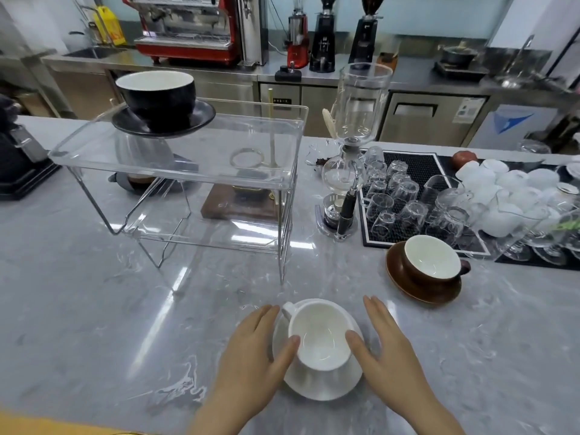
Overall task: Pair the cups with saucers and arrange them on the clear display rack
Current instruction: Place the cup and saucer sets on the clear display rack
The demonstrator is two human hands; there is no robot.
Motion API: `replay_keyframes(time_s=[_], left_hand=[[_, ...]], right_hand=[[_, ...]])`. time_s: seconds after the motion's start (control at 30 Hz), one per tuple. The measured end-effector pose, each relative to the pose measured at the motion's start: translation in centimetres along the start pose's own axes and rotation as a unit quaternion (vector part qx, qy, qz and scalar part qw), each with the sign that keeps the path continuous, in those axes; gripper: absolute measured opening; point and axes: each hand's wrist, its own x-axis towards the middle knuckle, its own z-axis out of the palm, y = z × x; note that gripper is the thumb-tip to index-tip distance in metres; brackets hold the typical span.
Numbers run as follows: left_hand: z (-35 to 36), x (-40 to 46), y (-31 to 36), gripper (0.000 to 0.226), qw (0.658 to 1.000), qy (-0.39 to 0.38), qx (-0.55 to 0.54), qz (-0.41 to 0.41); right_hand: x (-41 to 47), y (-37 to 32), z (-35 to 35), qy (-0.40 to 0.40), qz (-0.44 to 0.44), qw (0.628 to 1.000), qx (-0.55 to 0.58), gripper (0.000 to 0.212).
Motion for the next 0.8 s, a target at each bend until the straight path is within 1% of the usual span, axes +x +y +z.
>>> replay_keyframes(time_s=[0.13,0.33,0.43,0.53,0.6,0.7,0.73,0.8], left_hand=[[0.1,0.0,0.2,0.071,0.998,0.007,-0.044,-0.048],[0.8,-0.5,0.5,0.065,0.985,0.025,-0.121,-0.116],[1.0,-0.5,0.3,0.068,0.972,0.028,-0.167,-0.164],[0.9,-0.4,0.2,0.067,0.954,0.014,-0.22,-0.202],[0.8,-0.3,0.3,0.068,0.943,0.016,-0.251,-0.217],[1.2,-0.3,0.5,0.065,0.935,0.027,-0.272,-0.226],[1.2,-0.3,0.5,0.067,0.931,0.024,-0.282,-0.232],[1.3,-0.5,0.5,0.078,0.917,0.01,-0.309,-0.253]], right_hand=[[-0.3,0.1,0.1,0.009,0.036,0.998,0.044,0.077],[-0.4,-0.2,0.6,0.018,0.093,0.985,0.142,0.067],[-0.3,-0.2,0.6,0.012,0.113,0.979,0.169,0.066],[-0.1,-0.1,0.4,0.002,0.127,0.975,0.183,0.068],[0.0,-0.2,0.4,0.001,0.142,0.97,0.195,0.067],[-0.1,-0.2,0.7,0.004,0.162,0.966,0.202,0.062],[-0.1,-0.1,0.8,0.005,0.167,0.964,0.206,0.061],[-0.3,-0.1,1.0,0.001,0.176,0.961,0.212,0.059]])
